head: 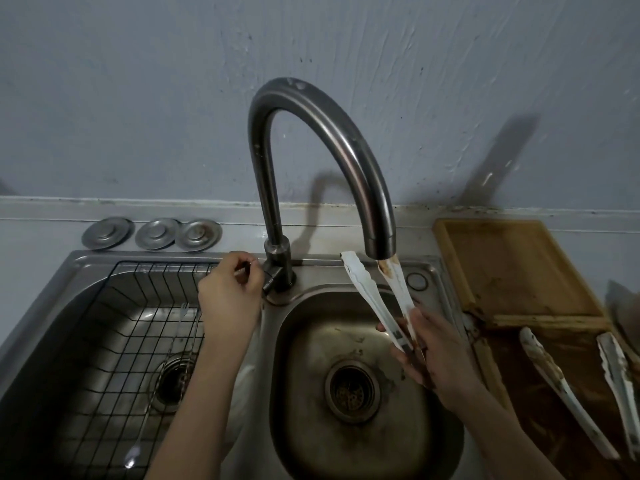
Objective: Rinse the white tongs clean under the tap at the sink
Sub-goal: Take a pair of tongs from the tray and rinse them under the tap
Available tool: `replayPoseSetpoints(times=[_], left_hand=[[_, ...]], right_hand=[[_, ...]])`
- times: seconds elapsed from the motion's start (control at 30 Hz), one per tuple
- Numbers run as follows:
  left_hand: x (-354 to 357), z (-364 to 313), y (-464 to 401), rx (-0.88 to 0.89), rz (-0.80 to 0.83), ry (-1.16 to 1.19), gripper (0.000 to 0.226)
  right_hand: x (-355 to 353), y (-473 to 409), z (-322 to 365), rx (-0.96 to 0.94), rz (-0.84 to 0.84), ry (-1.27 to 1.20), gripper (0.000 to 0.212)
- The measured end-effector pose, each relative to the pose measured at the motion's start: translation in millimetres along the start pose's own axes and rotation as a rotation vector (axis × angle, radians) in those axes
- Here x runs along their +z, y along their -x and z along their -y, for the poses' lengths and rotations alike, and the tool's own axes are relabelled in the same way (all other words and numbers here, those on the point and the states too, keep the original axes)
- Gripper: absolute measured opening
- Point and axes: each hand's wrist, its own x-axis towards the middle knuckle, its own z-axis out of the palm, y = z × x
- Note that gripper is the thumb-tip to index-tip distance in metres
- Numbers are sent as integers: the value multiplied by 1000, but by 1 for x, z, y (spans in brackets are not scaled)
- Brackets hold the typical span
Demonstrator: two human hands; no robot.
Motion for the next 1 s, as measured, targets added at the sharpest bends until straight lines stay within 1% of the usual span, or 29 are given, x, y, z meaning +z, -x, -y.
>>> replayPoseSetpoints(times=[0.2, 0.43, 0.53, 0.63, 0.87, 1.0], left_hand=[[-1, 5, 0, 14, 34, 78, 9], [0, 10, 2, -7, 3, 160, 10], [2, 11, 5, -4, -20, 191, 8], [1, 12, 10, -13, -46, 193, 9], [-1, 16, 15, 0, -66, 194, 8], [1, 17, 16, -7, -85, 180, 7]], right_hand=[[-1, -1, -2, -9, 3, -6, 44], [-2, 4, 0, -25, 0, 15, 41], [-1, 9, 2, -33, -3, 17, 37], [1, 11, 4, -27, -7, 21, 33], [2, 11, 1, -36, -24, 59, 33], [3, 11, 0, -36, -43, 27, 27]])
